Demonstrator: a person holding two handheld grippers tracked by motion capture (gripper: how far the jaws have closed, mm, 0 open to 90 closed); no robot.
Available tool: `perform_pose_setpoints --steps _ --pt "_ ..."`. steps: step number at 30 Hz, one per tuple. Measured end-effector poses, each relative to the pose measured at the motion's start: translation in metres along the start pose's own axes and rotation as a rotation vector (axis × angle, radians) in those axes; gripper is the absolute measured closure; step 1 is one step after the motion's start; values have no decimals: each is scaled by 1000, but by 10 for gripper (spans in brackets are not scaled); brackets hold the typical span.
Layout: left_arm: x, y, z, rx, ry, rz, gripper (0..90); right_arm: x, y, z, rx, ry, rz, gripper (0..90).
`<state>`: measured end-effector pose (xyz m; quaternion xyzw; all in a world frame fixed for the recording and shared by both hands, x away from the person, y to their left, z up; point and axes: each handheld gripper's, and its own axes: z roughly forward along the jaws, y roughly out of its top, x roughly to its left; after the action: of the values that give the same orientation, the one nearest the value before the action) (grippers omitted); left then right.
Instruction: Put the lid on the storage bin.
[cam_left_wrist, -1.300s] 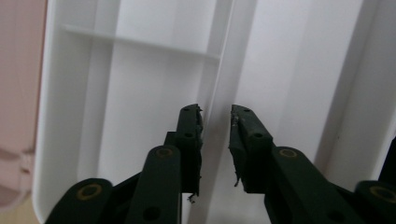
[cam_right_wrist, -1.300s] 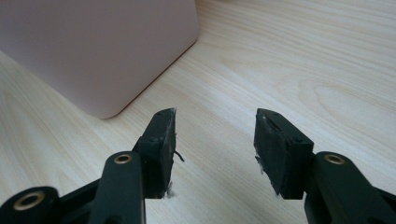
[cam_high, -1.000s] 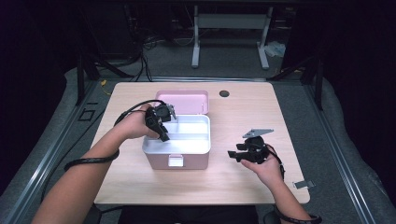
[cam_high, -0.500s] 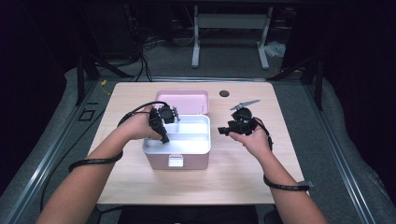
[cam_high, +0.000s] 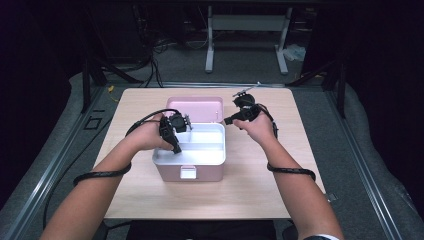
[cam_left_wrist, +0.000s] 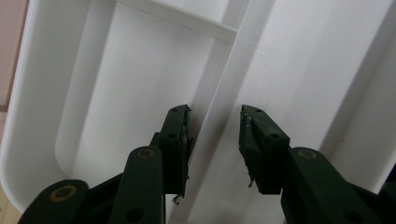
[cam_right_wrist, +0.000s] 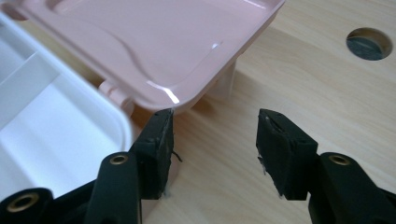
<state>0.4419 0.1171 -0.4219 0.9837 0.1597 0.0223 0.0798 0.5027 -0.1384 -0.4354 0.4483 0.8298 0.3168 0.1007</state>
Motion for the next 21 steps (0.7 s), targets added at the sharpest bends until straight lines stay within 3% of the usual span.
perform_pose_setpoints --steps 5,7,8,10,11,12,13,14,15,21 --pt "1 -2 0 -12 -5 12 623 -2 21 12 18 -7 34 479" --pt "1 -2 0 -10 -4 11 623 -2 29 19 39 -29 67 479" --pt "1 -1 0 -8 -3 11 622 -2 33 21 45 -14 74 490" --pt "0 -1 0 -4 -2 12 623 0 39 25 36 -55 85 529" --pt "0 -1 0 -2 0 13 623 0 43 27 35 -50 91 549" --pt "0 -1 0 -2 0 14 622 -1 46 29 44 -16 103 577" --pt "0 0 0 0 0 13 622 0 47 30 46 -26 115 610" --pt "0 0 0 0 0 13 622 1 50 33 45 -78 122 640" --pt "0 0 0 2 1 14 623 1 53 35 50 -100 130 654" --pt "0 0 0 -1 -2 11 623 -5 60 52 112 -108 197 687"
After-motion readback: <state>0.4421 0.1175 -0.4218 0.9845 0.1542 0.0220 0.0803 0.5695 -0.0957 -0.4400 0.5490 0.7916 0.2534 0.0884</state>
